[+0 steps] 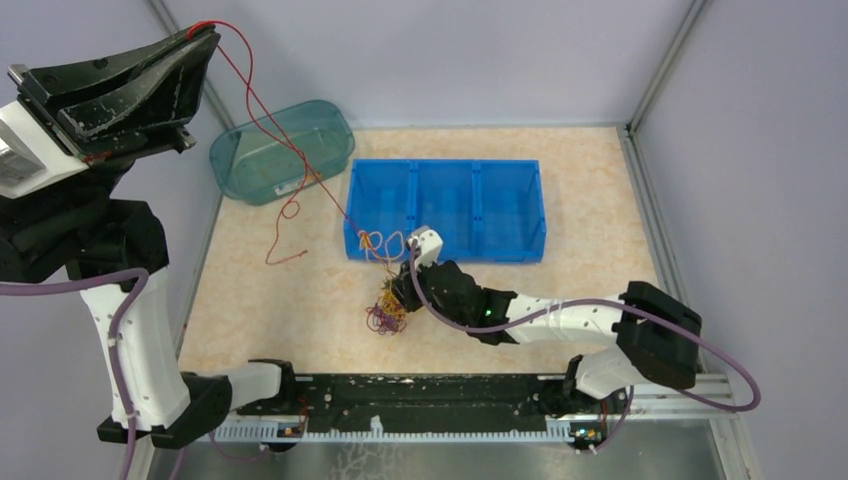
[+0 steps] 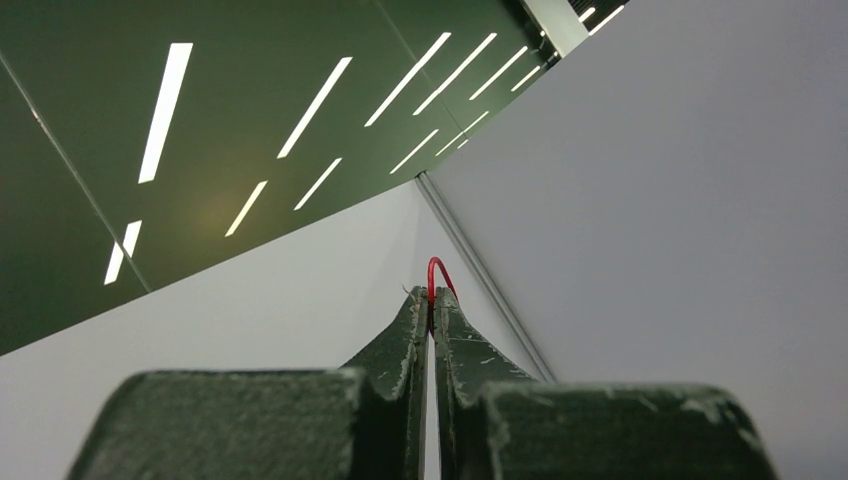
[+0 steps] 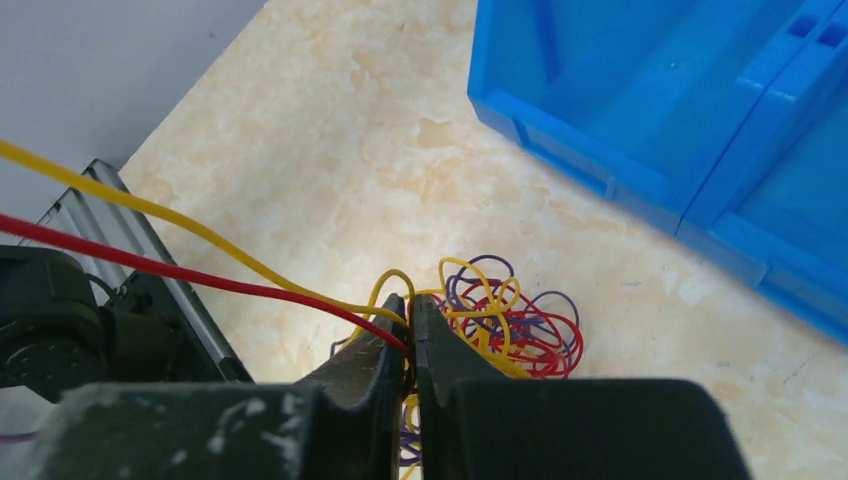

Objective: Untangle the cables
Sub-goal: Untie the cable.

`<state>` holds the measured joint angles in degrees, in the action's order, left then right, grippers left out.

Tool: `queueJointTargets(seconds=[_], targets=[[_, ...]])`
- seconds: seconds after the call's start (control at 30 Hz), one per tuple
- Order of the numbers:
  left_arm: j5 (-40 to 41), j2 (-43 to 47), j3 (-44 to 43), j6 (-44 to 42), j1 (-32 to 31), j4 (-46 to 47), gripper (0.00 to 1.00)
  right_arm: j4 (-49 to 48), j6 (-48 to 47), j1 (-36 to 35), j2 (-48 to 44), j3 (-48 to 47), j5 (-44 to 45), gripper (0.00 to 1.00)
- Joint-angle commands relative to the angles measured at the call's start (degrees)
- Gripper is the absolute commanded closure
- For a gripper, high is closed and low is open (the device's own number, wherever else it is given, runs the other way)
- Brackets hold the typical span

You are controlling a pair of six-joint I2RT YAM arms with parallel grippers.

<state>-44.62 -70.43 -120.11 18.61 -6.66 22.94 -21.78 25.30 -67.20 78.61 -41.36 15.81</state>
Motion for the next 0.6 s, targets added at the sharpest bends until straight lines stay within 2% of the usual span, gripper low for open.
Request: queueJointTargets(seconds=[0.0,0.3,0.57], targets=[[1.82,-0.03,-1.68,-0.29,-0.04,1.33,0.93,-3.52,2.66,0.63,1.55,1.41,0.51,0.99],[4.89,-1.90,-6.05,-4.77,-0.05,3.78,0.93,-6.26,6.20,0.61,2.03,7.76,1.44,1.00],[12.56,-3.19,-8.15,-12.62,-0.04,11.37,0.94,-8.37,9.22,0.67,1.88,12.57,2.21,1.00]])
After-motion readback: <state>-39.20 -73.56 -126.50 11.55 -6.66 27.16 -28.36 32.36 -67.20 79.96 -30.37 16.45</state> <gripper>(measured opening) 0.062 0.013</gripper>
